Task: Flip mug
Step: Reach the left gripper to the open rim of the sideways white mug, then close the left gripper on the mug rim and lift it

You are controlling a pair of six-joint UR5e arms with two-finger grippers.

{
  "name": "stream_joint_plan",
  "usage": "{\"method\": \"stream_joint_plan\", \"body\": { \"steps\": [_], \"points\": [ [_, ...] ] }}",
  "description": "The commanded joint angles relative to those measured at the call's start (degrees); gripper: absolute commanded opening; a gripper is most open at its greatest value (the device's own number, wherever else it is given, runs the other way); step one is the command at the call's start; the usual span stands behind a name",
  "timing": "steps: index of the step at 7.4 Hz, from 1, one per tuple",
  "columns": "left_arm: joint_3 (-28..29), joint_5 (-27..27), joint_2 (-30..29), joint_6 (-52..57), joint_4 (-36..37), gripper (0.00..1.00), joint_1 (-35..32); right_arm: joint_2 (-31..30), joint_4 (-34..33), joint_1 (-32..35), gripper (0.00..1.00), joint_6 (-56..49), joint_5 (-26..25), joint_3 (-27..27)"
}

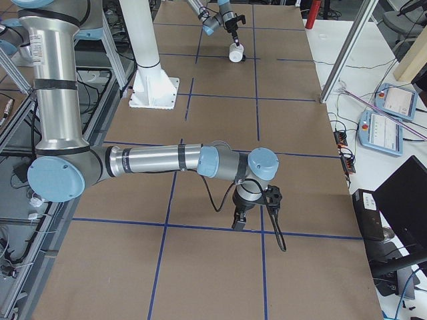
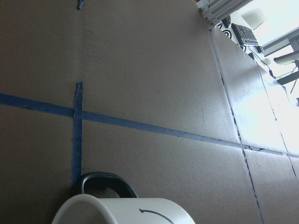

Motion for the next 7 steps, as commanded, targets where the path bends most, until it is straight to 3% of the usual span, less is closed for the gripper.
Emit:
{"method": "stream_joint_plan", "body": {
  "steps": [1, 5, 7],
  "points": [
    [0.0, -8.6, -2.4, -5.9, 0.1, 0.00, -1.2, 0.0, 0.0, 0.0, 1.00, 0.0, 0.0, 0.0],
    [-0.4, -10.4, -9.7, -15.0, 1.6, 0.00, -5.1, 0.0, 0.0, 0.0, 1.00, 0.0, 0.0, 0.0],
    [-5.2, -13.5, -13.6, -15.2, 16.6, 0.00, -5.3, 0.0, 0.0, 0.0, 1.00, 0.0, 0.0, 0.0]
  ]
}}
